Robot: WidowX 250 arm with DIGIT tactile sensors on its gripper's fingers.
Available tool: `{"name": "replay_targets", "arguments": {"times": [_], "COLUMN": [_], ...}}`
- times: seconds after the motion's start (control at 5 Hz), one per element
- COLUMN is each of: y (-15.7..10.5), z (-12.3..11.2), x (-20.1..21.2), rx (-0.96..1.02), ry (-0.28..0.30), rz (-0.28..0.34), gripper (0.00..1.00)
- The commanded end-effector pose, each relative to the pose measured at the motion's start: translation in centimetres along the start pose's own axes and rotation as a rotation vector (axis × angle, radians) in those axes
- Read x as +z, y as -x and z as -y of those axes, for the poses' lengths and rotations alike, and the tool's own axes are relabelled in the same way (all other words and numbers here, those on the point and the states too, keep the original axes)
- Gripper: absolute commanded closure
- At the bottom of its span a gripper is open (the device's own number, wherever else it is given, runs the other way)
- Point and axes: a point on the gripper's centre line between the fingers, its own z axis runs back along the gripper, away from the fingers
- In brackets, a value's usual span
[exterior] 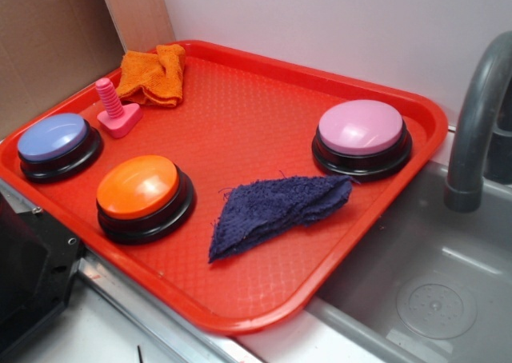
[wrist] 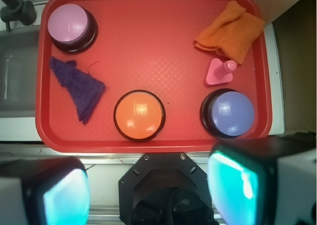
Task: Push the orange button.
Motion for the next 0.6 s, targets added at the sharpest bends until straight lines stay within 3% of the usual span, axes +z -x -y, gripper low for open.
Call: {"name": "replay_targets", "arguments": {"times": [0.0, 0.2, 0.4], "y": [0.0, -2.4, -3.0], "z": [0.0, 1.9, 2.8], "x": [0.0, -5.3, -9.5], "rx": [0.0, -0.164, -0.19], "ry": [0.0, 0.023, 0.009], "rz": [0.0, -0.069, -0.12], "gripper": [0.0, 0.0, 0.0]}}
